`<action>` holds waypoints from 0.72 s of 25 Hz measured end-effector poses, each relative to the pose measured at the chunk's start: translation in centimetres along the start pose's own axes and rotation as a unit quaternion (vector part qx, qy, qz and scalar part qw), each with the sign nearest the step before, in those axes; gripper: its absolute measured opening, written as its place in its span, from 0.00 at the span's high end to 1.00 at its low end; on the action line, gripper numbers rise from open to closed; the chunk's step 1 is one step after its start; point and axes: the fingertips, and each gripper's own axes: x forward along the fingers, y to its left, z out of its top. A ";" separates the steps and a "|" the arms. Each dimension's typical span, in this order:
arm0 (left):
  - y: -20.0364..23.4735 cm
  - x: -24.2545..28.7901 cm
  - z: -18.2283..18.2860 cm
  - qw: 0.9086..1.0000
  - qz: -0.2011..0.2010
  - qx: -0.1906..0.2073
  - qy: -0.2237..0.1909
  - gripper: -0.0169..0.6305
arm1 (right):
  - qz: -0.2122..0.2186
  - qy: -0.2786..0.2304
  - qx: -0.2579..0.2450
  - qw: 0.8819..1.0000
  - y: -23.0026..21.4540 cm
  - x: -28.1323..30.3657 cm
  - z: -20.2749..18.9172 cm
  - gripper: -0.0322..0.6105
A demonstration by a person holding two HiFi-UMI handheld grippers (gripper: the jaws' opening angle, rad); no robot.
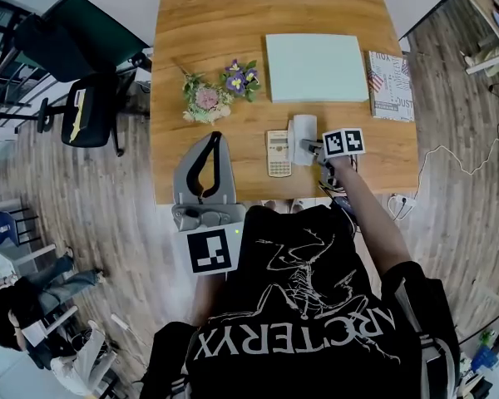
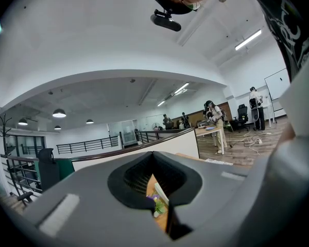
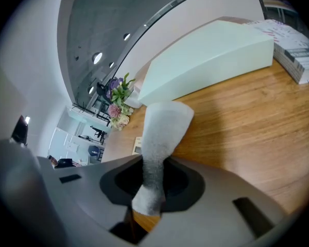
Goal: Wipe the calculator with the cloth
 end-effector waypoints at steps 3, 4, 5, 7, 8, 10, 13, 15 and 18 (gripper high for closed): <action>-0.1 0.1 0.1 1.000 -0.001 -0.001 -0.002 0.96 | -0.003 -0.002 0.003 1.000 -0.4 -0.7 0.0 0.81; -0.1 0.2 0.1 1.000 -0.001 -0.001 -0.002 0.96 | -0.001 -0.005 0.003 1.000 -0.3 -1.0 0.0 0.81; -0.2 0.2 0.0 1.000 -0.002 -0.001 -0.002 0.96 | 0.004 -0.009 0.000 1.000 0.0 -1.3 0.1 0.81; -0.3 0.2 0.0 1.000 -0.002 -0.002 -0.001 0.96 | 0.020 -0.018 -0.008 1.000 1.4 -1.8 0.4 0.81; -0.3 0.1 0.0 1.000 -0.002 -0.002 -0.001 0.96 | 0.032 -0.022 -0.012 0.999 2.4 -2.0 0.5 0.81; -0.5 0.1 0.1 1.000 -0.001 -0.003 -0.003 0.96 | 0.059 -0.026 -0.023 0.998 4.8 -2.0 0.6 0.81; -0.7 0.1 0.1 1.000 0.000 -0.002 -0.003 0.96 | 0.098 -0.015 -0.039 0.994 8.4 -0.8 0.4 0.81; -0.6 0.0 0.1 1.000 0.003 -0.002 -0.002 0.96 | 0.111 0.004 -0.057 0.992 10.4 0.8 -0.2 0.81; 0.0 -0.2 0.0 1.000 0.012 -0.002 -0.002 0.96 | 0.119 0.033 -0.070 0.990 12.3 3.5 -1.3 0.81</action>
